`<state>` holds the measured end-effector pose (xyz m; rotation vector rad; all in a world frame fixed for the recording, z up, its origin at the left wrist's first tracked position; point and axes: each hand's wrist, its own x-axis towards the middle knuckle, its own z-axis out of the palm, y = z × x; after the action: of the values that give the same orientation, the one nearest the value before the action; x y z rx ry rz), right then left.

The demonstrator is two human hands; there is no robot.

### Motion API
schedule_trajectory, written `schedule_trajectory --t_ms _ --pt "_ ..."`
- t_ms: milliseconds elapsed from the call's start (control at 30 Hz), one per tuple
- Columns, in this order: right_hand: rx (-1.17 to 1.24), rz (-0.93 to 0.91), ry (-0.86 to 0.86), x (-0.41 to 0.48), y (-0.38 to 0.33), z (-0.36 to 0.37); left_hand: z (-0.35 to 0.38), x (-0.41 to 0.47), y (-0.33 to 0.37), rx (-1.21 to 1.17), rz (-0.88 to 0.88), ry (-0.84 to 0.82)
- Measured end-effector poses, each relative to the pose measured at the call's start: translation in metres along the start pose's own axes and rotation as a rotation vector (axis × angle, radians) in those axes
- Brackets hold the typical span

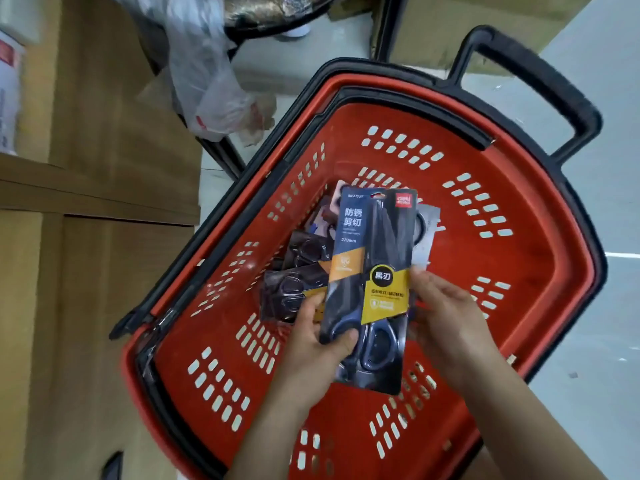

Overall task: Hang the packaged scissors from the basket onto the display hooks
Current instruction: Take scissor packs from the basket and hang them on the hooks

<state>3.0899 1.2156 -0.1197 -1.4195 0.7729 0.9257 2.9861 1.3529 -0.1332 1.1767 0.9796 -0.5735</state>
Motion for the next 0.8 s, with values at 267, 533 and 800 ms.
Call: schedule_trajectory --t_ms 267,533,800 --pt "-0.478 -0.226 0.446 0.060 0.030 -0.011 -0.036 0.131 -0.017 0.892 0.201 0.268" --pt "-0.637 -0.243 0.513 0.065 0.055 -0.013 -0.031 0.162 -0.045 1.516 0.056 0.178" --pt "-0.659 -0.306 0.539 -0.001 0.029 -0.009 -0.050 0.038 -0.028 0.567 0.119 0.267"
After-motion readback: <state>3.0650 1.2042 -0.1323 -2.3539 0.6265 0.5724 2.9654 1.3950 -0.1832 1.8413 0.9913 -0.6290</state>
